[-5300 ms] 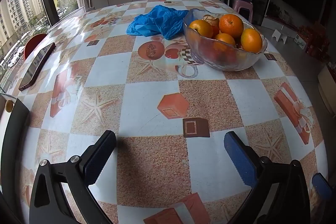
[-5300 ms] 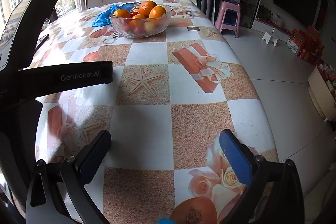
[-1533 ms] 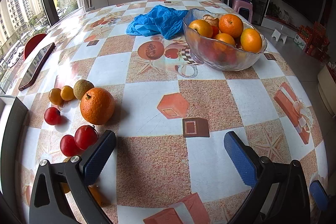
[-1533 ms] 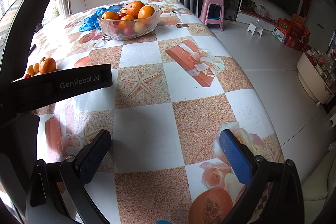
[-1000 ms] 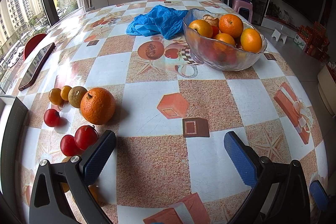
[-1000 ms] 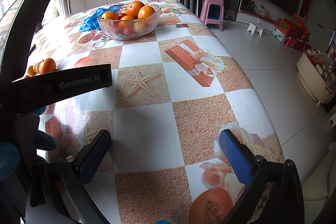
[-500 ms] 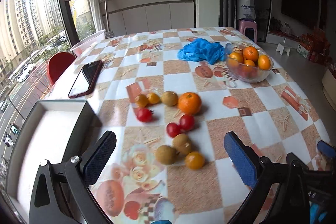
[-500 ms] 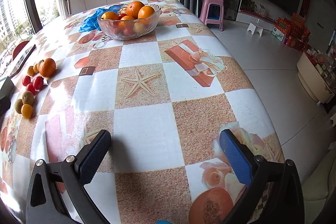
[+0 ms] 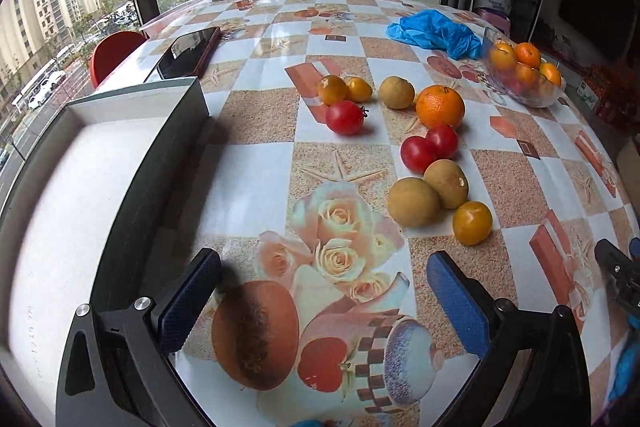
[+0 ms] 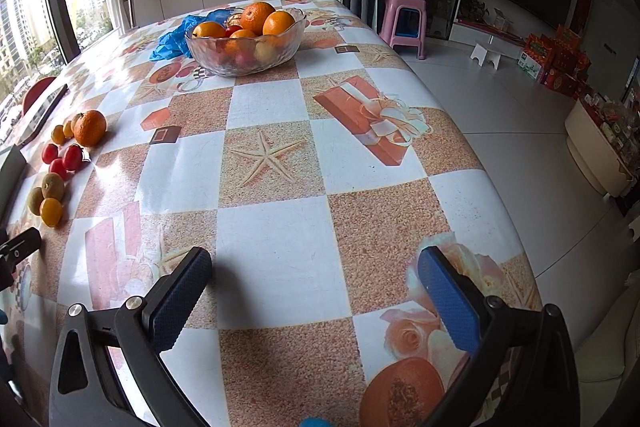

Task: Organize fruits
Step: 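Move the left tool to the brown round fruit and close on it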

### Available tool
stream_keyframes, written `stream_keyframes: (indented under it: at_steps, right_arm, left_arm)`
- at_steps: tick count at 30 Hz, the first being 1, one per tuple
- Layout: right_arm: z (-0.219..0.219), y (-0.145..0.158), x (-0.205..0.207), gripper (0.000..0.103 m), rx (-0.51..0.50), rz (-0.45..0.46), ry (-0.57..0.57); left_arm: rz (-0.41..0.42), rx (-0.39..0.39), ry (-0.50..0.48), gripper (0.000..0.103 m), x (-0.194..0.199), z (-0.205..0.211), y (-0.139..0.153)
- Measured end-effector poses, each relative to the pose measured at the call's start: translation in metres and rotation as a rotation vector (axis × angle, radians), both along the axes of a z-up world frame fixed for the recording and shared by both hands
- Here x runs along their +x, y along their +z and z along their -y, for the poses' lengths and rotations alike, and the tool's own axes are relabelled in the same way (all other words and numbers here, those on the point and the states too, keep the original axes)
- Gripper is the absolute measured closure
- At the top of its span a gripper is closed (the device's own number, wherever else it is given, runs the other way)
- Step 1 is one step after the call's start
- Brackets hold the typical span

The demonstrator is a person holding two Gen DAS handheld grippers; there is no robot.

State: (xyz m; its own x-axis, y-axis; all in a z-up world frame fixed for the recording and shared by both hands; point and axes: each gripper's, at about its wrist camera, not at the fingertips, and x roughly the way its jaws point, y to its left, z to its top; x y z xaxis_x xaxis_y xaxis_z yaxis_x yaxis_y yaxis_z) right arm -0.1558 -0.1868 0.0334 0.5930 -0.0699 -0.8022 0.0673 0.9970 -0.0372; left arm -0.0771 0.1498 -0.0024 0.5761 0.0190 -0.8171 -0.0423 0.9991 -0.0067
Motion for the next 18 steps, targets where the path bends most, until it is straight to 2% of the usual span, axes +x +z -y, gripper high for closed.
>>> stream_keyframes:
  at_steps: [3,9,14,17,18]
  right_arm:
    - [0.0,0.0,0.0,0.0,0.0,0.0,0.0]
    - [0.0,0.0,0.0,0.0,0.0,0.0,0.0]
    - [0.0,0.0,0.0,0.0,-0.001,0.0,0.0]
    - [0.0,0.0,0.0,0.0,-0.001,0.0,0.0]
    - [0.0,0.0,0.0,0.0,-0.001,0.0,0.0]
  left_arm:
    - [-0.034,0.004,-0.011,0.0,0.005,0.002,0.001]
    - [-0.02,0.051,-0.044,0.0,0.02,0.021,0.005]
    - [-0.018,0.023,-0.068,0.025,0.026,0.03,0.009]
    - [-0.014,-0.002,-0.065,0.046,0.027,0.03,0.011]
    - [-0.01,-0.007,-0.074,0.057,0.027,0.032,0.012]
